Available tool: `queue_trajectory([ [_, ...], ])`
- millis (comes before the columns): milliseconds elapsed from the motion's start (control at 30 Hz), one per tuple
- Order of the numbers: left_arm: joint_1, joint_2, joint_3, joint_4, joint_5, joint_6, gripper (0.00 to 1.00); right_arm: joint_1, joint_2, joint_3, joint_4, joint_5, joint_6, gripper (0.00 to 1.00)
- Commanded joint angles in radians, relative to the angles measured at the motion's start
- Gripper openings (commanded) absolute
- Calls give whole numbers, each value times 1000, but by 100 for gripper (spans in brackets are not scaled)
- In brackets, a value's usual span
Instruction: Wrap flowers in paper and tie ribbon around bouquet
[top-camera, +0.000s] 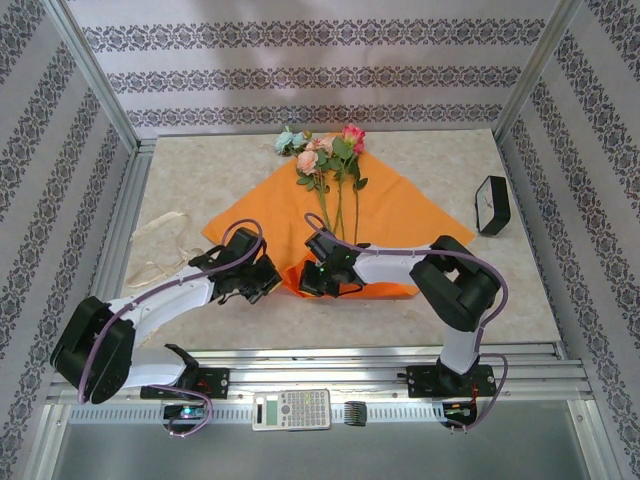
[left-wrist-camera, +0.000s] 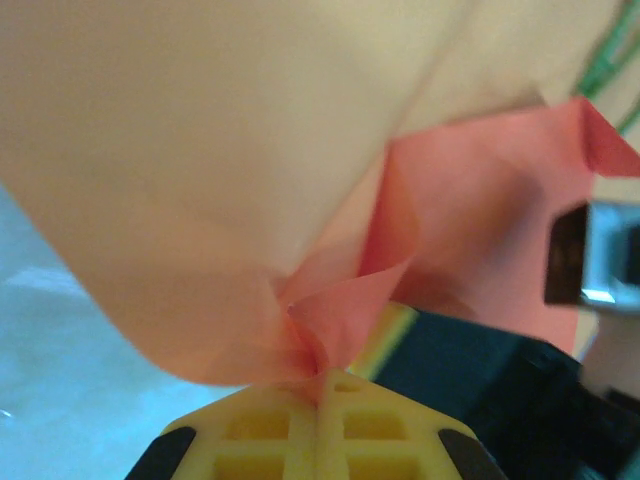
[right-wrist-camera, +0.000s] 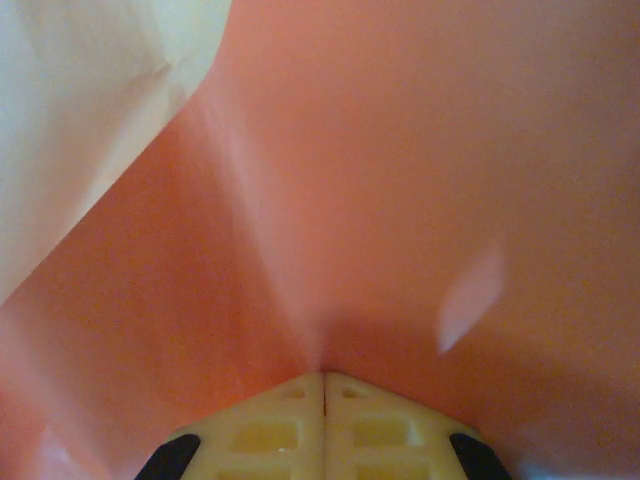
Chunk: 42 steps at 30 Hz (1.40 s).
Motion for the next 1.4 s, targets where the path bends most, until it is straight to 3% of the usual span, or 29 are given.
queue_trajectory([
  [0,-49,26,82,-147,-34,178,0,-4,22,-12,15,-12,-11,0],
  [200,-137,142,235,-256,-74,394,0,-18,25,-59,89,-63,11,1],
  [367,-195,230,375,-374,-182,524,0,-35,-16,-81,111,-80,0,4],
  [667,-282,305,443,-366,-268,671,0,-97,-79,-160,267,-146,60,18],
  [833,-287,338,478,-379,-301,731,0,-136,-199,-208,238,-116,73,29],
  [967,-297,384,525,-379,-297,788,0,-185,-333,-274,162,-61,87,31],
  [1133,-326,455,590,-383,-297,857,0,-278,-427,-382,152,-52,86,22],
  [1367,-409,600,708,-459,-388,1033,0,-446,-504,-438,140,-120,25,32],
])
